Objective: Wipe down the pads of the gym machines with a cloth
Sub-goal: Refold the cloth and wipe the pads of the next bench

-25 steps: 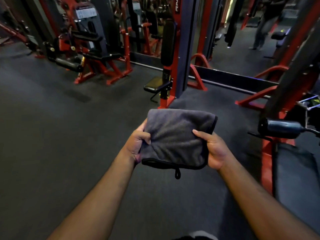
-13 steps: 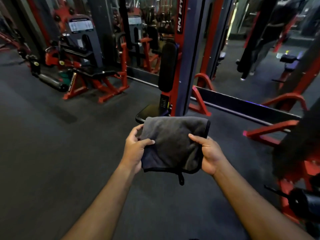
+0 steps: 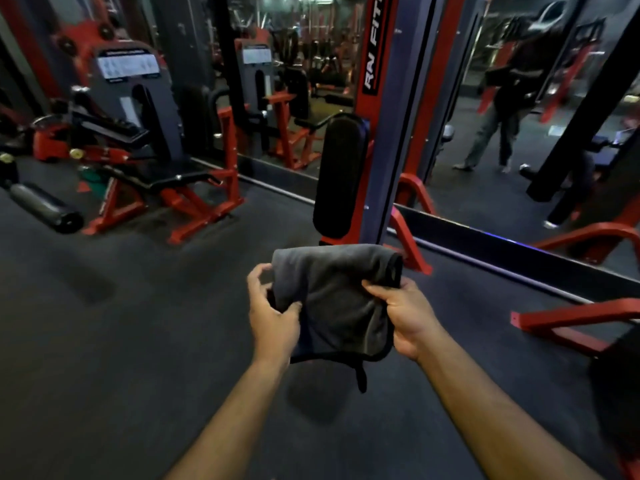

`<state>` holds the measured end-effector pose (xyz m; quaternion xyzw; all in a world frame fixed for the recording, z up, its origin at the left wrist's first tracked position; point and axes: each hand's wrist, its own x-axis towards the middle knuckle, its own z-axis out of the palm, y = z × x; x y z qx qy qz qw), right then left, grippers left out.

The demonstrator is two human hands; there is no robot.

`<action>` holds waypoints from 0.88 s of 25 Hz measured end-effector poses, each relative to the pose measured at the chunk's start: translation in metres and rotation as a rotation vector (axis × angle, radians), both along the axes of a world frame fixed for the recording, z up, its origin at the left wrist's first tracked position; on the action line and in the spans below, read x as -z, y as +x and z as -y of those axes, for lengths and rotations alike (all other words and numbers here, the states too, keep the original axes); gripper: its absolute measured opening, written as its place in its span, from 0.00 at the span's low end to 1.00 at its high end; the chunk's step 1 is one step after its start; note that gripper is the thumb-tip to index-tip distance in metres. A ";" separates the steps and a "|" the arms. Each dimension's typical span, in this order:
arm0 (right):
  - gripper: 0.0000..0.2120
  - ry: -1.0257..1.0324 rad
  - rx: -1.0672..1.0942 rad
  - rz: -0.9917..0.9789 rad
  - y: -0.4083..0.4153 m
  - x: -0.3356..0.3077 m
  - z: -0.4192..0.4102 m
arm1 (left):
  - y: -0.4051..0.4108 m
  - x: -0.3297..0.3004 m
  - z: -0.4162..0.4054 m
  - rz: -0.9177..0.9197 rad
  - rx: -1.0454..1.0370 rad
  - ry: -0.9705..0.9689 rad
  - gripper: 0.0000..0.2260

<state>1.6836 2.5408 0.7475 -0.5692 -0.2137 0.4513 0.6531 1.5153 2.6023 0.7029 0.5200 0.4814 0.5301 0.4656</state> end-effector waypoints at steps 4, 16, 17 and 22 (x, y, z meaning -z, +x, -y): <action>0.08 0.015 0.072 0.002 0.040 -0.015 -0.110 | 0.044 -0.006 -0.116 -0.296 0.053 0.308 0.21; 0.10 0.132 0.030 0.101 0.180 -0.007 -0.370 | 0.281 -0.015 -0.368 -0.277 0.102 0.012 0.39; 0.11 0.154 -0.003 0.079 0.200 -0.006 -0.397 | 0.305 -0.016 -0.395 -0.241 0.097 0.017 0.42; 0.11 -0.091 -0.285 0.540 0.317 -0.028 -0.509 | 0.408 -0.030 -0.524 -0.139 -0.022 0.087 0.45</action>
